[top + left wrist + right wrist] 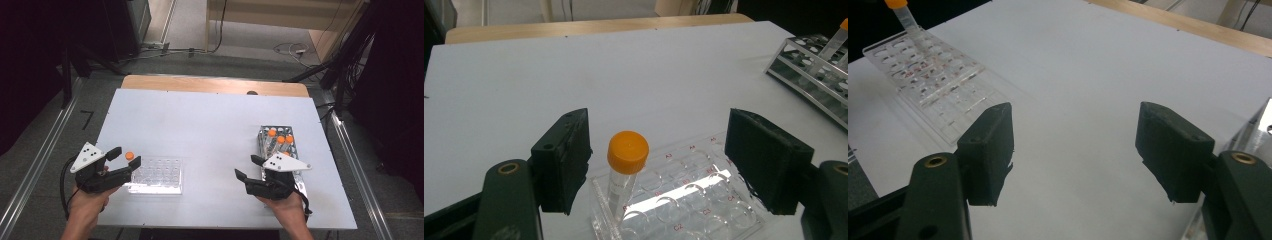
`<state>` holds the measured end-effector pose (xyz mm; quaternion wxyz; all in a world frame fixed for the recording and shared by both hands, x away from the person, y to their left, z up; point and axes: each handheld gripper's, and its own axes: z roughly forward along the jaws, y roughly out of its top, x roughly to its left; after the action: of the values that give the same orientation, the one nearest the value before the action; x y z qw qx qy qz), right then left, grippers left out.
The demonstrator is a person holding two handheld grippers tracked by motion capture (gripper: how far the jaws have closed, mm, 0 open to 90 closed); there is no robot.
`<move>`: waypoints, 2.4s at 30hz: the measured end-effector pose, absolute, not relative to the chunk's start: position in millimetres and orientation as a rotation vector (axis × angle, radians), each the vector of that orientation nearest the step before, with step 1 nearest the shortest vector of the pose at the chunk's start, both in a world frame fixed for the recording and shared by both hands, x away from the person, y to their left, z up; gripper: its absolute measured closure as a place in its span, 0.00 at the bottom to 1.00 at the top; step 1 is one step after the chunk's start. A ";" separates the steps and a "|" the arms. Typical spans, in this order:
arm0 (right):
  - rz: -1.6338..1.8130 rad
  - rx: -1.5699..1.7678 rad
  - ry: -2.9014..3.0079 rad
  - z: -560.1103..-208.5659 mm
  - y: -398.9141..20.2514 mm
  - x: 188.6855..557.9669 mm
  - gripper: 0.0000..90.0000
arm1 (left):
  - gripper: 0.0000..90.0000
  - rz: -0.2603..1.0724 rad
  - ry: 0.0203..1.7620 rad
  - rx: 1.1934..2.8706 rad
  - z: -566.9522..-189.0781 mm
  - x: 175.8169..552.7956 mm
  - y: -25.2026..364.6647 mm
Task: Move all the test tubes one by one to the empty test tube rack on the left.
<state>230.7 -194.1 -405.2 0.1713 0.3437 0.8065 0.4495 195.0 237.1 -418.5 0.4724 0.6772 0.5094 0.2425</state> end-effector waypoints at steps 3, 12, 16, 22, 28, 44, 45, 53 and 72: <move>1.265 0.993 2.273 -405.2 -201.7 231.1 0.33 | 0.30 0.597 1.243 1.646 -418.4 194.4 237.4; 1.243 1.043 2.227 -403.6 -224.3 230.3 0.32 | 0.28 0.607 1.238 1.642 -418.6 194.0 235.5; 1.233 1.061 2.210 -403.7 -232.3 229.6 0.32 | 0.28 0.608 1.237 1.641 -418.2 193.5 235.5; 1.232 1.090 2.178 -402.7 -244.5 229.6 0.32 | 0.28 0.612 1.238 1.640 -418.2 193.0 236.1; 1.228 1.108 2.151 -400.6 -253.9 228.6 0.32 | 0.28 0.614 1.237 1.643 -418.3 192.8 235.9; 1.202 1.166 2.075 -403.3 -274.0 232.5 0.32 | 0.28 0.619 1.241 1.641 -418.4 192.0 235.8; 1.195 1.171 2.069 -405.2 -275.0 234.2 0.32 | 0.28 0.619 1.242 1.641 -418.5 192.0 235.6; 1.179 1.268 1.999 -428.5 -276.1 245.4 0.32 | 0.28 0.623 1.244 1.639 -418.9 192.1 235.9; 1.082 1.400 2.010 -436.3 -268.3 252.6 0.65 | 0.28 0.625 1.246 1.646 -419.7 191.8 234.8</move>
<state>252.6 -268.3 -436.3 0.2299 0.5087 0.7306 0.3932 191.8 234.8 -419.7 0.4728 0.6725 0.5090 0.2553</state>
